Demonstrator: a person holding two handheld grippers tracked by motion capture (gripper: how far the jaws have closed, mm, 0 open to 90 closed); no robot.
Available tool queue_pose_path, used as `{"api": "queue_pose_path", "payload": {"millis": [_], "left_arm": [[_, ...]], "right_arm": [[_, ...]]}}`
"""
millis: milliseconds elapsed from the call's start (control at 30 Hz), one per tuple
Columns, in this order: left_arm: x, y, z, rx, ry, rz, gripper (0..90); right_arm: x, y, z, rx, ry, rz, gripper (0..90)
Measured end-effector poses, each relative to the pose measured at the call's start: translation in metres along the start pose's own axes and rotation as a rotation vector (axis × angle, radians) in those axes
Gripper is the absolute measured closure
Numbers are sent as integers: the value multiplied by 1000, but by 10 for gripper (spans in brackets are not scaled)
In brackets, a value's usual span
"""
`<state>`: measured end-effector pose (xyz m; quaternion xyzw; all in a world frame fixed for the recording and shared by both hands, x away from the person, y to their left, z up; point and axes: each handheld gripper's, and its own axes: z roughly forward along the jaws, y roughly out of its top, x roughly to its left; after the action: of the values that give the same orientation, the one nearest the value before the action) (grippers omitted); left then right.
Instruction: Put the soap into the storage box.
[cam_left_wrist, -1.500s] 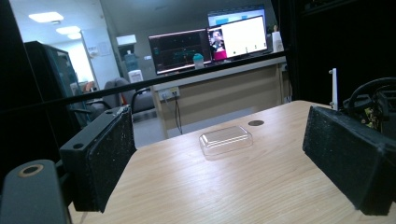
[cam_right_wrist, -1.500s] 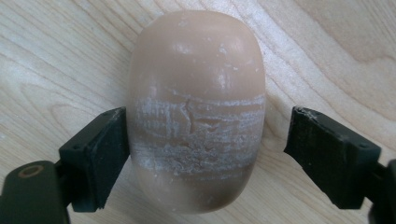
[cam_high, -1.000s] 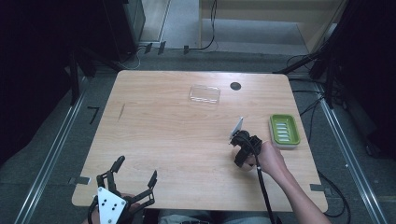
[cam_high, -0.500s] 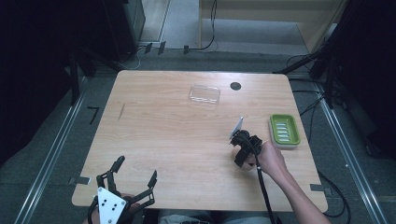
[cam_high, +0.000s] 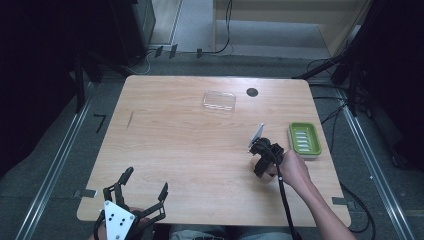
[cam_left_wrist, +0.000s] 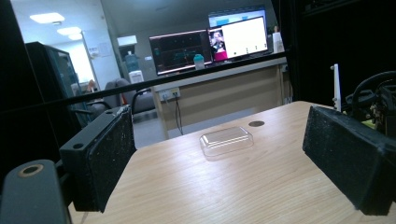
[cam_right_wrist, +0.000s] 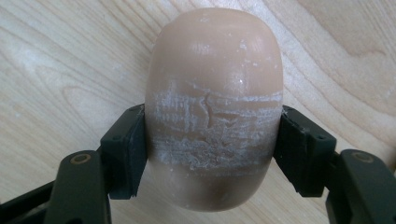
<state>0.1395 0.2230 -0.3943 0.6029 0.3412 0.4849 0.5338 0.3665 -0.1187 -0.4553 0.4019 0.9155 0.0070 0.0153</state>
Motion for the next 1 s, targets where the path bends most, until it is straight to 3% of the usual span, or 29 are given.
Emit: {"api": "queue_pose_path", "payload": {"millis": [1000], "left_arm": [[0,0,0,-1,1,-2,99]], "right_arm": [[-17,-23,-13,7,-17,35,333]]}}
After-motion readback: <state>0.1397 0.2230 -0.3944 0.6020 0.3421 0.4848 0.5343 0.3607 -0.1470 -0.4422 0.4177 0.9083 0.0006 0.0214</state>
